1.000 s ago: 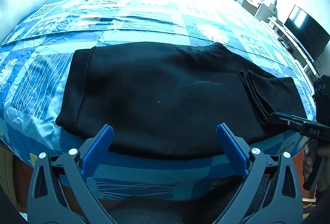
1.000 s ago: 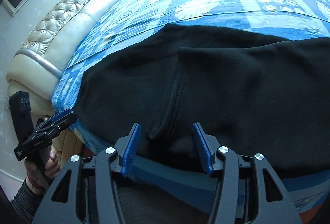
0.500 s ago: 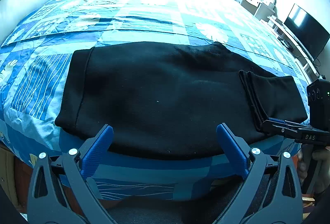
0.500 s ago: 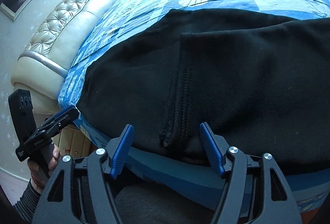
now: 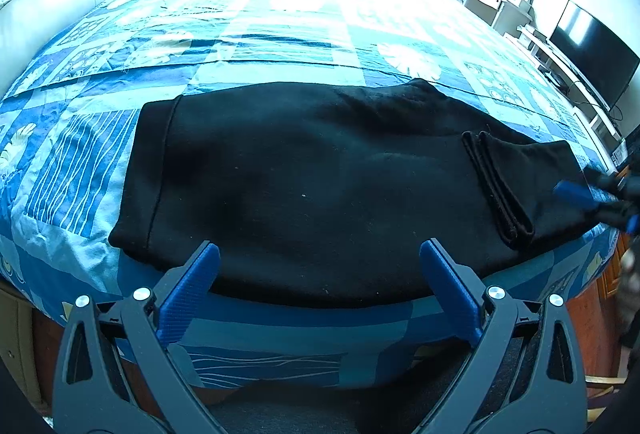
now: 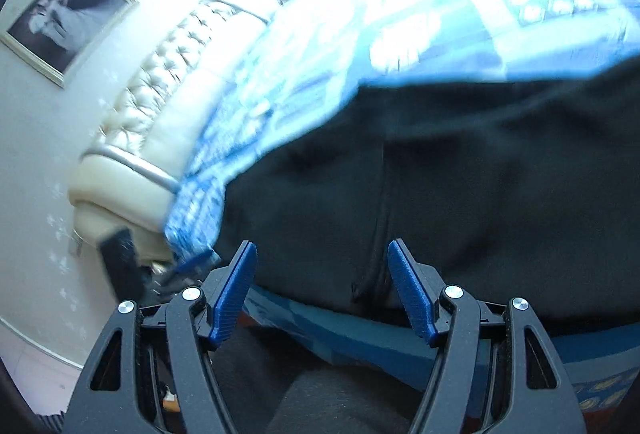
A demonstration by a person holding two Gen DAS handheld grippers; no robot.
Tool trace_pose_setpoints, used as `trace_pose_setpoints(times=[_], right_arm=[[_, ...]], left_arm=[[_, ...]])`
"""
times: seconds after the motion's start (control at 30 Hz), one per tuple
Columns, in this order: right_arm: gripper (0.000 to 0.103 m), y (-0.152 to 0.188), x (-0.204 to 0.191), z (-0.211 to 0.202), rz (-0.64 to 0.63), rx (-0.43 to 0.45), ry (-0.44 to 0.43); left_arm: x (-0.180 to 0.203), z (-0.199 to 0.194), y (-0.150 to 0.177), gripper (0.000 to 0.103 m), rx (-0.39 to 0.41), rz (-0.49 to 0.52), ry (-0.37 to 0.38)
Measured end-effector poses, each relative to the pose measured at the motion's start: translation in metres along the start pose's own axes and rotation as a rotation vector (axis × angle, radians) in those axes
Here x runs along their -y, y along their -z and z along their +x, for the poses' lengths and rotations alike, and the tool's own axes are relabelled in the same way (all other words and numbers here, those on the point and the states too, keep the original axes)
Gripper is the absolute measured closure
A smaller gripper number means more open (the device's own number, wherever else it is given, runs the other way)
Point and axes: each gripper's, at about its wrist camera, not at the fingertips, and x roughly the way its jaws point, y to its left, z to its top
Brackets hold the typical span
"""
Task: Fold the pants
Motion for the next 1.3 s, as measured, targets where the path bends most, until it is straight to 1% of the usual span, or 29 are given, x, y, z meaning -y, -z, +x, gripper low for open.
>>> trace_pose_setpoints(times=[0.07, 0.1, 0.2, 0.23, 0.37, 0.43, 0.47, 0.53, 0.6, 0.67, 0.7, 0.73, 0.77, 0.83, 1.0, 1.13, 1.23, 1.3], right_arm=[[0.033, -0.012, 0.015, -0.023, 0.010, 0.051, 0.018], [0.033, -0.018, 0.026, -0.035, 0.026, 0.077, 0.042], [0.032, -0.034, 0.071, -0.069, 0.115, 0.150, 0.073], [0.032, -0.040, 0.093, -0.083, 0.166, 0.182, 0.091], [0.032, -0.050, 0.169, -0.116, 0.359, 0.274, 0.121], [0.032, -0.051, 0.198, -0.117, 0.430, 0.275, 0.110], [0.032, -0.051, 0.211, -0.113, 0.463, 0.262, 0.088], [0.032, -0.050, 0.225, -0.100, 0.494, 0.231, 0.030], [0.032, -0.050, 0.230, -0.086, 0.497, 0.193, -0.006], [0.033, -0.051, 0.230, -0.071, 0.479, 0.161, -0.007], [0.038, -0.052, 0.229, -0.067, 0.466, 0.150, 0.002], [0.060, -0.052, 0.230, -0.060, 0.466, 0.126, 0.022], [0.071, -0.050, 0.233, -0.057, 0.478, 0.111, 0.040], [0.077, -0.049, 0.241, -0.055, 0.488, 0.106, 0.037], [0.079, -0.046, 0.249, -0.062, 0.496, 0.115, 0.010], [0.072, -0.038, 0.253, -0.075, 0.529, 0.144, -0.067], [0.067, -0.019, 0.254, -0.090, 0.557, 0.168, -0.119], [0.065, -0.006, 0.250, -0.097, 0.562, 0.178, -0.137]], left_arm=[[0.000, 0.000, 0.000, 0.003, -0.004, -0.006, 0.007], [-0.001, 0.001, 0.000, 0.003, -0.006, -0.006, 0.008], [-0.001, 0.001, -0.001, 0.003, -0.003, -0.001, 0.006], [-0.002, 0.001, -0.001, 0.003, -0.002, -0.002, 0.007], [-0.007, 0.005, -0.002, 0.003, -0.013, -0.026, 0.012], [-0.010, 0.007, -0.003, 0.003, -0.021, -0.043, 0.020], [-0.012, 0.008, -0.003, 0.003, -0.025, -0.051, 0.023], [-0.013, 0.008, -0.003, 0.003, -0.028, -0.057, 0.026], [-0.014, 0.009, -0.002, 0.003, -0.030, -0.056, 0.026], [-0.014, 0.011, -0.002, 0.003, -0.035, -0.054, 0.025], [-0.014, 0.012, -0.002, 0.003, -0.038, -0.055, 0.027], [-0.014, 0.012, -0.002, 0.003, -0.042, -0.057, 0.027], [-0.014, 0.013, -0.001, 0.003, -0.044, -0.058, 0.028], [-0.013, 0.015, 0.000, 0.003, -0.050, -0.058, 0.033], [-0.011, 0.017, 0.001, 0.003, -0.056, -0.045, 0.033], [-0.011, 0.017, 0.001, 0.003, -0.055, -0.043, 0.026], [-0.012, 0.015, 0.001, 0.003, -0.048, -0.047, 0.024], [-0.013, 0.014, 0.001, 0.003, -0.047, -0.051, 0.028]])
